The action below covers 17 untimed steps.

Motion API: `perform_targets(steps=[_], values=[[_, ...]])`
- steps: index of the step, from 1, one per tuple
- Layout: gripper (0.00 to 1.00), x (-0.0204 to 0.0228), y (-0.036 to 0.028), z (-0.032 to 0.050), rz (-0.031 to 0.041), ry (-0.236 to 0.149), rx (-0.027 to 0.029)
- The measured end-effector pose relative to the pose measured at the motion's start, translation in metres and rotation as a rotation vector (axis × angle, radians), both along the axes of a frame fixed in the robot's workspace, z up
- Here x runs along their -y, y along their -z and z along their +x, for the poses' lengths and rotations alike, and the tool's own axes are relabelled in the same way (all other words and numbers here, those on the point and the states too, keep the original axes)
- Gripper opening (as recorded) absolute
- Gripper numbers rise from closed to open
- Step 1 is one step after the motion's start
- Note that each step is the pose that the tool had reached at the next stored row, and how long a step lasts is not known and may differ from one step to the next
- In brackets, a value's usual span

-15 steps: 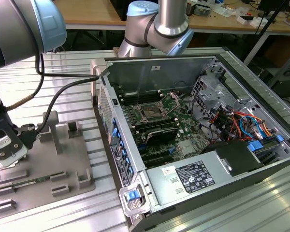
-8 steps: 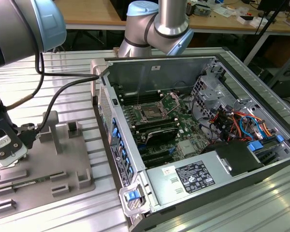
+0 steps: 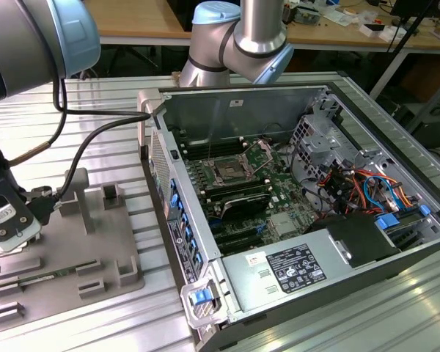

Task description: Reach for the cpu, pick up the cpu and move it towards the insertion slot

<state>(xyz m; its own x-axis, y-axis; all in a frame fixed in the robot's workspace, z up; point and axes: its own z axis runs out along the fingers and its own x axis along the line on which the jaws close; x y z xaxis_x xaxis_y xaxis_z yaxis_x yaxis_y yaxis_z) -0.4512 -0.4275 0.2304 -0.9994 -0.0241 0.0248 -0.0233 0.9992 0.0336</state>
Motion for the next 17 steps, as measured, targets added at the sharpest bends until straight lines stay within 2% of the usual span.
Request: perform_targets(steps=[17], values=[[0.55, 0.0, -0.0041, 0.0, 0.0001, 0.0, 0.0002]])
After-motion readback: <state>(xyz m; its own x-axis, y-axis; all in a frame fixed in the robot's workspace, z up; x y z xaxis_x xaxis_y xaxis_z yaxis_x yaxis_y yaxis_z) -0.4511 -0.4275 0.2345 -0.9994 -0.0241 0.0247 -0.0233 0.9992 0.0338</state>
